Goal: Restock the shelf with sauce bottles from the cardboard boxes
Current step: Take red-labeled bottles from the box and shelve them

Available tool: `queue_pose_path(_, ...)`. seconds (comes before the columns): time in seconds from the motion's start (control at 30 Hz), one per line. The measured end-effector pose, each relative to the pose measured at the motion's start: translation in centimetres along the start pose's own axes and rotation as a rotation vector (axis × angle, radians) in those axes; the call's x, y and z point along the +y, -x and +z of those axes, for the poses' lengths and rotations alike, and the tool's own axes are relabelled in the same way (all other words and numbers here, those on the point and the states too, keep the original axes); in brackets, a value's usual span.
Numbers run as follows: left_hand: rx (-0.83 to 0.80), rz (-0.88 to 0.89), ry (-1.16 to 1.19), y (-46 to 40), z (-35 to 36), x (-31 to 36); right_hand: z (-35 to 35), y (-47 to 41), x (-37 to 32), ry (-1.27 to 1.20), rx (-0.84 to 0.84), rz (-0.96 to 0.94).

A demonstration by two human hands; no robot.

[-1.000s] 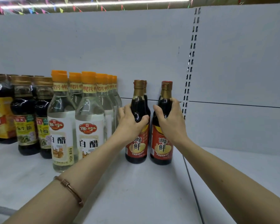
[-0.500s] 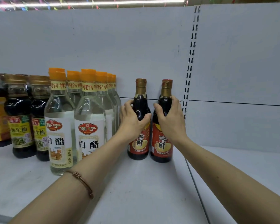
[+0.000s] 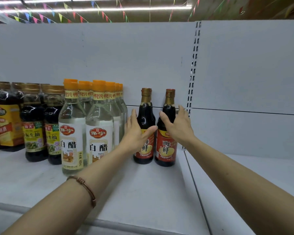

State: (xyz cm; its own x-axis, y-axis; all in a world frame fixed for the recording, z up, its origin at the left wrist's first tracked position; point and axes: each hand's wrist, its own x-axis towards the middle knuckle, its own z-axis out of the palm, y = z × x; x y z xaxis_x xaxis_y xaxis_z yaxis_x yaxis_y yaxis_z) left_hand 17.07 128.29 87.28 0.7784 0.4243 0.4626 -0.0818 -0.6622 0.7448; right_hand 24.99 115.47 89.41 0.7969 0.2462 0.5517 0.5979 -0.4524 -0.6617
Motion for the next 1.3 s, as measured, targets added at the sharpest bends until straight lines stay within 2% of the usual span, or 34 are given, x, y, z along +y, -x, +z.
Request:
queue_pose_path(0.1,0.071,-0.039,-0.015,2.5,-0.3,1.2,-1.9,2.2,-1.0,-0.030,-0.001,0.029)
queue_pose_path(0.17,0.107,-0.020,0.005,4.4,-0.8,2.3,-2.9,4.4,-1.5,-0.141,-0.027,0.021)
queue_pose_path(0.33,0.065,-0.001,-0.065,11.2,-2.2,3.9,-5.9,11.0,-3.0,-0.316,-0.261,-0.040)
queue_pose_path(0.5,0.138,-0.062,-0.010,19.3,-4.4,3.7,-7.0,16.7,-5.1,-0.358,-0.401,-0.150)
queue_pose_path(0.63,0.256,-0.149,-0.011,25.8,-8.4,2.6,-6.1,21.1,-8.4,-0.460,-0.614,-0.145)
queue_pose_path(0.83,0.357,-0.267,-0.122,33.8,-17.0,0.7,-2.0,27.2,-15.8,-0.503,-0.837,-0.280)
queue_pose_path(1.1,0.488,-0.404,-0.343,45.6,-33.4,-3.9,7.9,38.7,-29.9,-0.535,-1.109,-0.458)
queue_pose_path(1.3,0.484,-0.486,-0.467,53.5,-45.2,-8.0,15.2,47.0,-40.1,-0.516,-1.153,-0.570)
